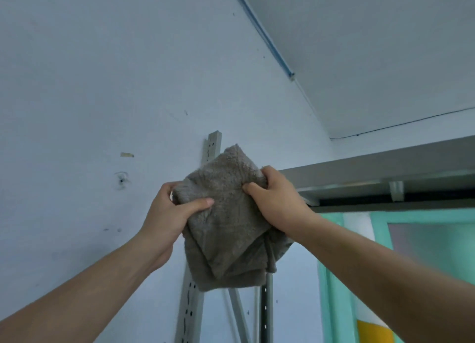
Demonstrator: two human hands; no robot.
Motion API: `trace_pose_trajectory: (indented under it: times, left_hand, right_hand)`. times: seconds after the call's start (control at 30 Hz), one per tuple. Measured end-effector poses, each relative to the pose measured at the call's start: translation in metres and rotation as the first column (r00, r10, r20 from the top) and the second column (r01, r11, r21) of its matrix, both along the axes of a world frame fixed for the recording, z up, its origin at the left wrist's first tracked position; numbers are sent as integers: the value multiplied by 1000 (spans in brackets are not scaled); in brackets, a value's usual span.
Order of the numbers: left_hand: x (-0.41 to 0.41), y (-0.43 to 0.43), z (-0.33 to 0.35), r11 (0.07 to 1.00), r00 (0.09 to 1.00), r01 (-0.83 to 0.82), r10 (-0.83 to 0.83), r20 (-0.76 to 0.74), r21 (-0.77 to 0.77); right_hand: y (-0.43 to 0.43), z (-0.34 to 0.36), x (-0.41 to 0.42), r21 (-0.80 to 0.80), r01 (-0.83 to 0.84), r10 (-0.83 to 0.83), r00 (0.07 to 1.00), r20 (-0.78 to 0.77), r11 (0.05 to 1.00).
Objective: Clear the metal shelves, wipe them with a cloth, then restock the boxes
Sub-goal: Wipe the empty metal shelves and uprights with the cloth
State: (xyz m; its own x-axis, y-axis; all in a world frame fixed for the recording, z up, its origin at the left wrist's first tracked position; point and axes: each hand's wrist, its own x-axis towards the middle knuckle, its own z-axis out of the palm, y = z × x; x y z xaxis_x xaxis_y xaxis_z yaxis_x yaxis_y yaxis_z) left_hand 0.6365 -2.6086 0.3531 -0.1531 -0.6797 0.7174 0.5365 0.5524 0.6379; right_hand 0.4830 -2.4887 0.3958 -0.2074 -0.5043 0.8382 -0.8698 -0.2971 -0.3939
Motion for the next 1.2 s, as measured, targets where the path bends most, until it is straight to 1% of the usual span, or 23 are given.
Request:
trace_pose_trajectory:
  times: [0.1,0.17,0.2,0.27,0.3,0.33,0.37,0.4,0.43,0.47,0.5,0.53,0.57,0.6,0.63,0.67,0.73,0.77,0.8,0.87,0.97,1.03,1.2]
  left_hand:
    - [-14,-32,50,990,992,-12,-7,-129,-142]
    - [-28,-53,93,966,985,-63,19,-173,-250]
    - [-36,-59,113,946,982,-118,66,-176,-303]
    - [-58,-92,161,892,975,-219,185,-123,-396]
    - [-69,-102,177,816,935,-335,350,-59,-470]
    - [-81,-116,189,681,835,-465,550,-23,-565]
    - [-91,-127,197,523,718,-556,694,-55,-646]
    - [-100,-136,198,392,642,-603,756,-131,-695]
    - [-105,-142,197,341,627,-601,761,-163,-723]
    - [-111,-148,193,353,659,-564,738,-148,-747]
    - [-116,-156,187,384,681,-495,729,-73,-780]
    - [-118,-162,178,415,678,-397,734,43,-819]
    - [-120,-172,168,428,645,-306,751,145,-851]
    - [-121,-178,160,445,619,-234,754,221,-864]
    - [-123,-184,150,446,613,-190,750,249,-875]
    - [-125,-191,138,432,645,-185,731,222,-883]
    - [-133,-202,122,408,788,-255,613,56,-877]
    - [-137,-205,113,431,850,-293,527,-26,-854]
    - [-140,-207,109,450,883,-325,459,-97,-832]
    - [-145,-208,106,488,893,-341,435,-114,-804]
    - [-145,-210,106,518,879,-332,473,-59,-788]
    - [-143,-214,106,516,879,-333,473,-61,-789]
    - [-141,-216,105,457,874,-313,482,-64,-833]
  right_hand:
    - [-24,37,-2,-160,24,-27,999,-19,987]
    - [-37,70,-3,-270,55,-57,998,1,961]
    - [-43,87,-7,-305,73,-69,997,26,949]
    - [-70,129,-14,-315,203,-188,979,77,927]
    - [-79,142,-19,-266,300,-279,953,117,916]
    - [-89,153,-26,-178,451,-442,893,88,875]
    - [-99,157,-32,-101,627,-630,777,-1,773]
    - [-108,157,-36,-100,774,-780,613,-125,625]
    - [-114,152,-37,-144,846,-845,468,-260,513]
    - [-119,148,-37,-158,855,-837,417,-356,493]
    - [-124,143,-37,-134,849,-796,408,-446,511]
    - [-130,137,-37,-72,839,-745,436,-504,539]
    - [-138,131,-35,-15,843,-702,438,-561,538]
    - [-142,129,-34,21,847,-674,437,-595,530]
    - [-145,125,-33,37,855,-658,424,-622,517]
    - [-151,121,-33,59,848,-653,448,-610,527]
    - [-159,120,-37,34,847,-658,437,-613,531]
    - [-164,117,-37,25,847,-653,427,-625,530]
    - [-169,119,-39,20,851,-655,418,-630,524]
    - [-178,121,-39,22,841,-672,447,-591,540]
    - [-190,127,-35,68,832,-665,486,-567,550]
    - [-195,131,-33,98,822,-650,511,-562,561]
    - [-183,130,-38,184,803,-630,567,-530,567]
